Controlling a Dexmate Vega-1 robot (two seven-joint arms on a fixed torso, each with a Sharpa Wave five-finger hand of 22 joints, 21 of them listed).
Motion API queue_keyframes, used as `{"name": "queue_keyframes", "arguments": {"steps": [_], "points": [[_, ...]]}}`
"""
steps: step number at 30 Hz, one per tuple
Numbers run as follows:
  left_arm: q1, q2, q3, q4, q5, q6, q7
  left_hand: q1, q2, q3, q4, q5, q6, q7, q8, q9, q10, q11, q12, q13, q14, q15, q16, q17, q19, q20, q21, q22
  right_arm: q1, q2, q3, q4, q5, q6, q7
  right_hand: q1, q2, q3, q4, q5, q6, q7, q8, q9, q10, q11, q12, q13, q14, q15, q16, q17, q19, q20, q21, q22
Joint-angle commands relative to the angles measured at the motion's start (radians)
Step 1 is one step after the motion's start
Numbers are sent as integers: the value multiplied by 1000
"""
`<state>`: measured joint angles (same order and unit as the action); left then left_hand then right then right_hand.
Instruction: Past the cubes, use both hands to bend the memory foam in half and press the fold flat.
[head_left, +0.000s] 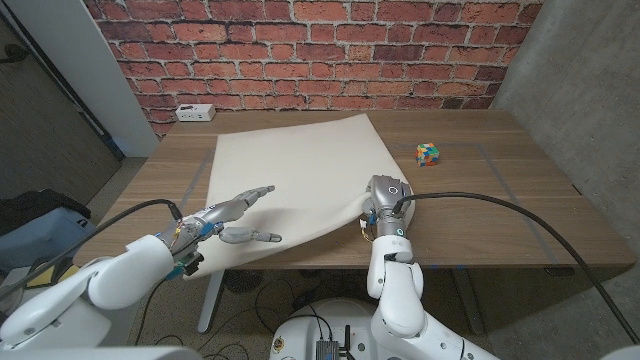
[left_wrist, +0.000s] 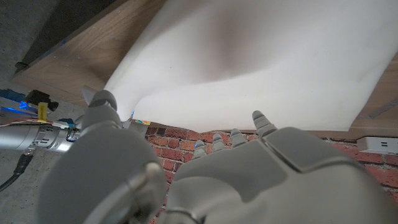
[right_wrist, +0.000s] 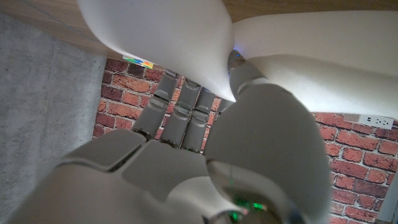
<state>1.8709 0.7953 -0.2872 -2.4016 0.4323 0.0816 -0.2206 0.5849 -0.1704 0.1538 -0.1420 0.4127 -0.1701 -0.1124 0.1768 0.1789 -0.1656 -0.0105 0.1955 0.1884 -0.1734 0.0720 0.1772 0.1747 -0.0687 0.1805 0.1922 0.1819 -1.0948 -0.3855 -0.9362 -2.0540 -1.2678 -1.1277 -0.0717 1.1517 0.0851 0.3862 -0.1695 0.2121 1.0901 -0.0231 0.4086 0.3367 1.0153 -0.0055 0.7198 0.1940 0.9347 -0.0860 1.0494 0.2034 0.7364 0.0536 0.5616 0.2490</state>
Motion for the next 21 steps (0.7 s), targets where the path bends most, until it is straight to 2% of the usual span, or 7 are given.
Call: {"name": "queue_keyframes", "arguments": {"steps": [1,7,14,17,18,19,21], "points": [[-2,1,50,-35,124,45,-20,22,10,-6,-2,9,-76,5,-6,3,-34,2,-6,6,-31,9,-3,3,-15,5,-3,3,36,51,-11,25,-18,-51,4,-9,2,12,1,12,136,131,1,7,115,61,145,422,55,-56,9,910,7,4,11,2],[-4,13,86,-62,213,126,-36,54,33,-1,-6,13,-100,3,-2,3,-57,-4,-7,6,-50,9,-3,3,-22,2,-1,3,32,53,-2,7,18,-41,-42,-14,-1,23,0,17,140,133,0,11,115,62,148,426,56,-54,12,931,6,4,20,2],[-22,37,151,-87,334,242,-58,127,96,28,-8,3,-142,-15,4,3,-91,-23,-4,7,-72,1,1,2,-26,-17,4,2,23,53,10,-12,67,-28,-112,-21,-3,36,1,22,140,131,-3,17,115,63,148,426,56,-55,14,953,3,6,28,2],[-31,44,188,-91,401,293,-50,221,198,88,-15,-41,-153,-10,13,3,-99,-32,5,7,-71,6,5,1,-8,-19,12,1,25,46,8,-21,77,-28,-124,-24,-4,42,1,24,141,131,-3,20,115,63,148,426,53,-56,14,963,2,5,33,2],[-36,46,202,-91,421,312,-50,334,281,154,-33,-136,-158,-7,20,3,-103,-31,12,6,-65,3,7,-1,1,-19,12,-1,24,44,9,-25,84,-27,-129,-25,-5,44,1,25,140,131,-4,21,116,65,148,424,55,-55,14,966,1,6,34,1],[-49,48,225,-86,451,340,-53,342,283,157,-35,-142,-158,-6,20,2,-101,-37,13,5,-62,2,7,-1,8,-22,14,-1,24,41,9,-29,88,-25,-136,-26,-6,47,1,26,141,132,-4,22,117,64,147,423,55,-56,14,971,1,5,36,1],[-57,52,241,-83,468,363,-51,393,318,191,-38,-154,-162,4,19,2,-98,-29,14,5,-56,4,7,-2,26,-24,19,-1,25,38,9,-34,98,-26,-142,-29,-6,50,1,28,143,133,-4,24,118,62,147,421,55,-56,15,976,-1,5,38,1]]}}
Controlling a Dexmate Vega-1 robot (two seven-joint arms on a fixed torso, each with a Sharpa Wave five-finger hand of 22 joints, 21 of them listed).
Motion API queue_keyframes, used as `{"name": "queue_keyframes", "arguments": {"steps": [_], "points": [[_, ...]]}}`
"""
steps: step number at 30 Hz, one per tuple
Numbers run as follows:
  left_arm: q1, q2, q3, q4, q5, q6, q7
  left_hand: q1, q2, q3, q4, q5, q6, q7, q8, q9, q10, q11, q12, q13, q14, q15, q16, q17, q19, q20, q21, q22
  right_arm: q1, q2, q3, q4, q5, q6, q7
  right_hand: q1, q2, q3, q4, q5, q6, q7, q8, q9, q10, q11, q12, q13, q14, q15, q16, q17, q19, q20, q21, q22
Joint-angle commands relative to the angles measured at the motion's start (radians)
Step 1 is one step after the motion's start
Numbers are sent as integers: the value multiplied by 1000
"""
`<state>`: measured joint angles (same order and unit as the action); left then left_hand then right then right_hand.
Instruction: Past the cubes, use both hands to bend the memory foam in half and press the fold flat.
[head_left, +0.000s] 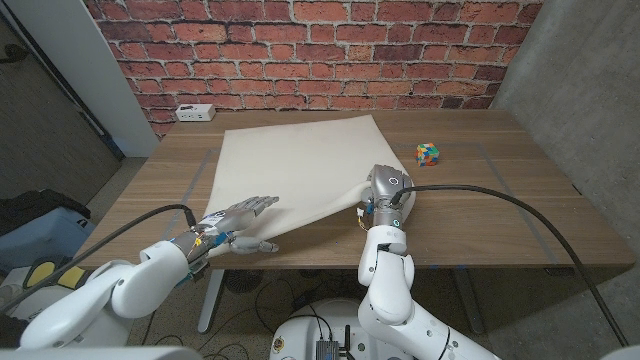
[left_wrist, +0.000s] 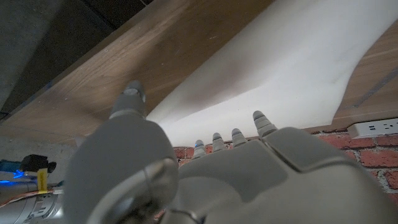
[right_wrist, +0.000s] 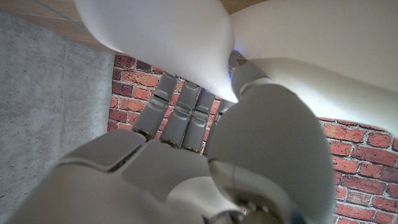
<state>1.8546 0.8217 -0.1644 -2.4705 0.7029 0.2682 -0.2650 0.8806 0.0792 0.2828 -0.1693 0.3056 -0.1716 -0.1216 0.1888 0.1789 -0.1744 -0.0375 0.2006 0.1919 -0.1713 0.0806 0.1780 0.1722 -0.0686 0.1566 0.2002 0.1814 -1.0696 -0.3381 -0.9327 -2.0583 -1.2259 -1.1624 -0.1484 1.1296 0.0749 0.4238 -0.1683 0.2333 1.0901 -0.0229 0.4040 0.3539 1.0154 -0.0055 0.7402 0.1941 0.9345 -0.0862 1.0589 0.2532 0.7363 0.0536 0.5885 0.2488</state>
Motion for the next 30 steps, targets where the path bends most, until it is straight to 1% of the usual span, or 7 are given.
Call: {"name": "queue_keyframes", "arguments": {"steps": [1,5,12,18,20,25,30], "points": [[-47,27,130,-9,215,192,-2,131,87,85,-13,-47,-160,16,7,3,-87,0,10,1,-54,-2,6,1,33,-4,13,0,1,-13,4,-33,59,9,-66,-7,3,14,0,7,143,132,1,7,117,63,127,422,56,-56,5,928,-1,6,12,1],[-67,18,183,17,293,249,68,334,96,216,-21,-23,-69,8,28,2,15,-19,41,-1,39,-31,16,-1,121,-48,40,6,6,-35,-3,-48,64,6,-59,-12,2,21,0,10,142,131,-1,10,117,61,128,423,56,-55,5,938,-2,5,17,0],[-65,-3,216,31,358,289,215,537,111,271,-1,-66,207,32,63,3,284,-54,100,-5,309,-161,33,1,279,-105,131,37,13,-92,-13,-84,61,-6,-5,-21,2,36,2,13,137,130,-5,17,103,60,132,438,43,-58,0,953,-17,1,22,-1],[-70,2,195,12,327,300,210,427,128,323,196,-105,494,79,109,13,571,-78,156,0,616,-198,82,8,476,-122,297,81,5,-170,-14,-135,43,3,69,-47,11,57,13,10,102,107,-20,29,55,50,123,450,9,-67,-18,964,-58,-7,25,-3],[-69,0,182,5,309,300,209,394,125,340,237,-96,569,86,123,17,654,-92,170,2,687,-206,88,6,507,-124,333,84,-4,-192,-11,-149,33,7,85,-54,9,66,11,4,86,95,-25,35,34,46,118,454,3,-71,-42,941,-73,-10,28,-3],[-50,-8,91,-18,169,248,178,330,119,371,298,-80,726,96,152,28,819,-109,198,8,859,-228,104,3,536,-136,386,74,-28,-252,4,-196,12,27,153,-74,18,67,17,-25,50,70,-32,51,-15,32,107,466,-34,-81,-87,901,-114,-15,31,-5],[-46,-10,1,-36,26,198,98,291,114,383,315,-74,815,100,167,35,908,-119,210,11,951,-247,104,1,570,-152,422,60,-43,-318,21,-246,-30,65,280,-90,49,36,29,-34,7,53,-35,72,-66,18,89,472,-88,-103,-118,851,-156,-26,36,-6]]}}
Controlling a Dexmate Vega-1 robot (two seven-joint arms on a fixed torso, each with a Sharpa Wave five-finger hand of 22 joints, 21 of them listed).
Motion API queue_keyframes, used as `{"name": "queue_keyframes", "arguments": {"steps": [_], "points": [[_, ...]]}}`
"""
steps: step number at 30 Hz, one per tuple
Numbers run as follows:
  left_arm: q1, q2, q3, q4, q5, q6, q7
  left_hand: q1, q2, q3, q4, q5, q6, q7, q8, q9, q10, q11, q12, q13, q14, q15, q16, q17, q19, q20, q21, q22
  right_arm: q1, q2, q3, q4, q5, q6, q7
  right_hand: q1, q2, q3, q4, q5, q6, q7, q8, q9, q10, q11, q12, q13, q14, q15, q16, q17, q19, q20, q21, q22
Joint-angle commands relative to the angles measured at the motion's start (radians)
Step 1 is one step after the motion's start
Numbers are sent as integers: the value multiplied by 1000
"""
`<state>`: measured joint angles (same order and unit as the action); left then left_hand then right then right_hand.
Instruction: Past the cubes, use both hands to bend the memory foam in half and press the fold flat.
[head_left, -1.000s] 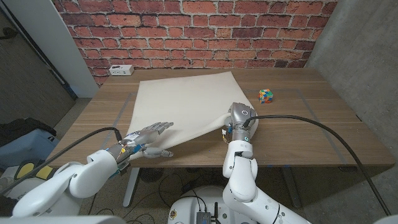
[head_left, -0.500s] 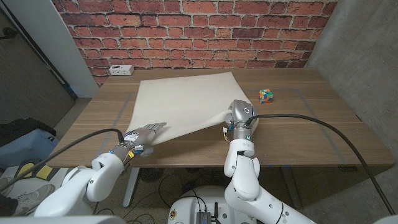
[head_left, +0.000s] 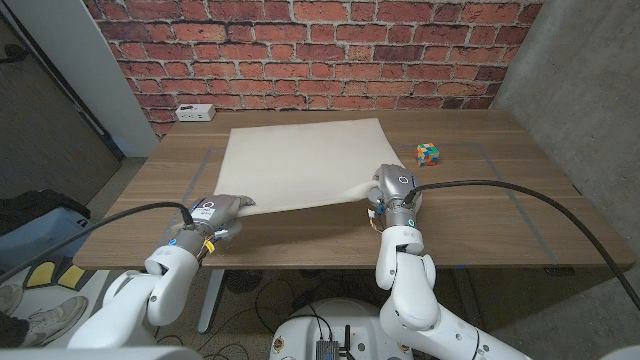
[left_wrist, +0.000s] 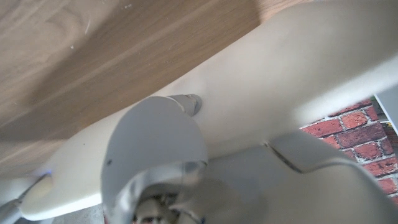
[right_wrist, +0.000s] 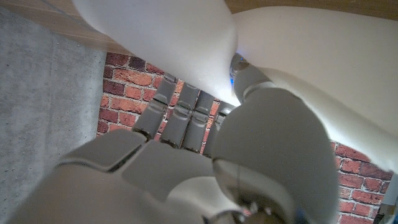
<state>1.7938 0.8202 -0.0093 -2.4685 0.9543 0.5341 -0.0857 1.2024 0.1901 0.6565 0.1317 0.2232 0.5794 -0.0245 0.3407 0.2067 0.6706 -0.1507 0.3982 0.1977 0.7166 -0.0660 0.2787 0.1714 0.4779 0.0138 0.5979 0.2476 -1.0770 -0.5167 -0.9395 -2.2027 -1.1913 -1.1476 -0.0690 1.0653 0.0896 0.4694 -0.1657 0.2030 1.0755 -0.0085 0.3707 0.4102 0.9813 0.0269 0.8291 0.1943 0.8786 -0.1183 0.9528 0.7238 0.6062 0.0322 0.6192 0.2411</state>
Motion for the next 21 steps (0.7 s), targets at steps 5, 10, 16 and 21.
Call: {"name": "queue_keyframes", "arguments": {"steps": [5,10,16,21], "points": [[7,-7,-231,-54,-357,-101,-186,-46,-1,21,5,11,118,18,25,12,128,-3,20,8,119,-88,0,-1,20,-16,38,-17,-65,-169,66,-148,-96,89,303,-40,64,-37,39,0,-5,21,-6,18,-85,-25,-18,474,-72,-84,-35,348,-73,-20,3,-2],[-7,-8,-281,-56,-465,-120,-267,-54,-1,34,-6,11,161,57,42,27,174,1,29,21,142,-75,-15,-1,23,-3,54,-25,-108,-190,117,-209,-132,121,405,-55,83,-64,53,4,-42,-3,-9,30,-131,-49,-29,483,-95,-82,-44,331,-122,-42,-4,-6],[-29,9,-316,-51,-577,-123,-355,-63,-2,49,-17,13,202,87,69,51,249,20,59,52,154,-68,-36,0,50,17,80,-34,-181,-167,181,-275,-214,147,509,-67,99,-69,72,10,-67,-23,2,54,-161,-75,-26,506,-126,-92,-61,340,-151,-65,-4,-9],[-52,43,-344,-43,-675,-110,-440,-67,0,62,-27,13,212,105,82,74,294,38,92,85,199,-62,-39,2,86,15,107,-42,-247,-128,233,-320,-286,189,579,-72,100,-66,81,14,-75,-33,10,66,-169,-82,-23,514,-135,-96,-74,349,-161,-72,-2,-11]]}}
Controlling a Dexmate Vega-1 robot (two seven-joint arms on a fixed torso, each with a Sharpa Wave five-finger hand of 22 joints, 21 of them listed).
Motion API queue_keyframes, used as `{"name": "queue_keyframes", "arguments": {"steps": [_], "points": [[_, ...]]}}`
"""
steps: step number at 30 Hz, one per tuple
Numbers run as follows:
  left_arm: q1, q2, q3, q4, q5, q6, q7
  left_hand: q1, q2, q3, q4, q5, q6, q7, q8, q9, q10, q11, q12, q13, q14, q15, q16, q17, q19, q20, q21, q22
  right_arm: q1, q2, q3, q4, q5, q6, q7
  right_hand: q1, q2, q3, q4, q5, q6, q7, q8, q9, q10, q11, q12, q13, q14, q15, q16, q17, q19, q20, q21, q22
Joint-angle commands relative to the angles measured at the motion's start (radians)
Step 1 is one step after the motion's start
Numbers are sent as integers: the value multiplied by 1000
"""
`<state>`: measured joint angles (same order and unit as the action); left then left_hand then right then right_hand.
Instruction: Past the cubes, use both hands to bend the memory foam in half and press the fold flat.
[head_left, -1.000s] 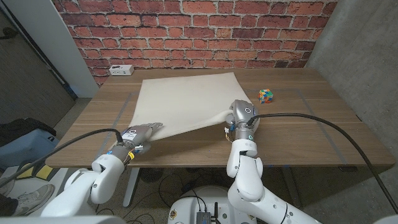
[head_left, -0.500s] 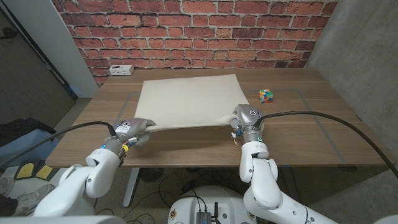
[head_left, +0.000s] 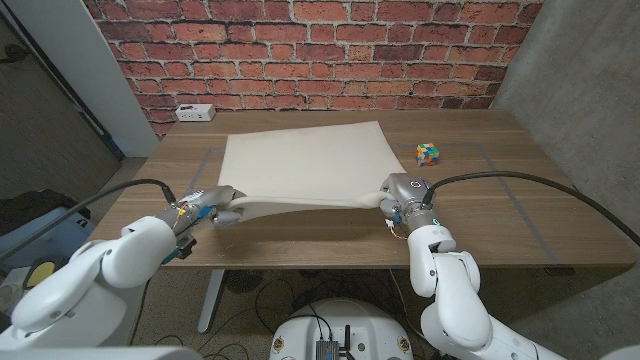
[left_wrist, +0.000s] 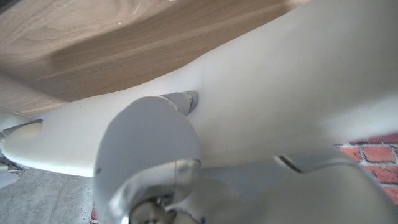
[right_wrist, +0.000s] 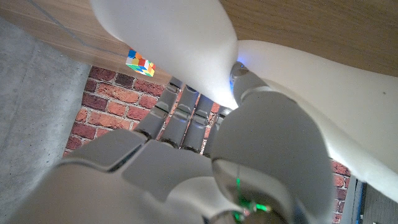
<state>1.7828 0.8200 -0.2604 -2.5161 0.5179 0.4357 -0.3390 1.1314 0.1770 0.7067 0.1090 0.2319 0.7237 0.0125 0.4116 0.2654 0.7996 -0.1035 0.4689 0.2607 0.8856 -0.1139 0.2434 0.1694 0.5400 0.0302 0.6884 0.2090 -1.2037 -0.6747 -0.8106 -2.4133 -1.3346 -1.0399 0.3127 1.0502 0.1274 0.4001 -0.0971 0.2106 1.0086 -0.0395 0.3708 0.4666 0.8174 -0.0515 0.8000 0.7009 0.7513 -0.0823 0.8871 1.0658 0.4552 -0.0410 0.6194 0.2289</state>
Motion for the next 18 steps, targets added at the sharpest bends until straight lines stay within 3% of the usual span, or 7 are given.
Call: {"name": "queue_keyframes", "arguments": {"steps": [1,8,12,14,18], "points": [[-44,50,-99,5,-255,-11,-200,3,13,14,-5,4,70,70,12,19,168,-7,25,27,39,-14,-3,5,29,-3,20,-4,-133,41,114,-116,-155,92,208,-57,62,4,13,7,-9,-2,10,10,-7,-3,5,8,-8,-132,-9,7,-11,0,-2,1],[-67,81,-127,26,-367,-24,-267,2,13,26,-16,2,82,79,23,41,184,8,51,61,82,-20,-5,7,55,-15,43,-8,-217,114,187,-139,-195,174,242,-59,60,9,20,11,-16,-6,12,13,-18,-9,2,7,-17,-134,-26,12,-17,-6,1,-1],[-80,95,-149,46,-438,-49,-306,0,13,31,-20,0,81,84,24,52,191,11,67,79,105,-23,-4,8,73,-17,57,-9,-253,134,254,-177,-100,216,251,-62,57,11,24,13,-20,-12,13,15,-22,-14,2,9,-23,-135,-37,15,-23,-11,2,-2],[-94,108,-164,60,-489,-66,-345,-2,14,36,-24,-4,85,90,27,64,207,12,90,102,144,-29,2,10,92,-21,74,-10,-256,137,293,-208,-27,231,297,-63,58,12,26,14,-19,-13,15,16,-22,-12,2,7,-23,-135,-42,16,-21,-10,4,-3],[-110,129,-183,82,-554,-100,-393,-1,14,43,-33,-7,92,98,30,76,218,17,111,124,162,-34,-1,10,102,-25,86,-11,-255,142,307,-225,-9,248,326,-60,57,16,25,16,-18,-13,17,15,-21,-12,1,4,-22,-137,-48,19,-22,-9,7,-4]]}}
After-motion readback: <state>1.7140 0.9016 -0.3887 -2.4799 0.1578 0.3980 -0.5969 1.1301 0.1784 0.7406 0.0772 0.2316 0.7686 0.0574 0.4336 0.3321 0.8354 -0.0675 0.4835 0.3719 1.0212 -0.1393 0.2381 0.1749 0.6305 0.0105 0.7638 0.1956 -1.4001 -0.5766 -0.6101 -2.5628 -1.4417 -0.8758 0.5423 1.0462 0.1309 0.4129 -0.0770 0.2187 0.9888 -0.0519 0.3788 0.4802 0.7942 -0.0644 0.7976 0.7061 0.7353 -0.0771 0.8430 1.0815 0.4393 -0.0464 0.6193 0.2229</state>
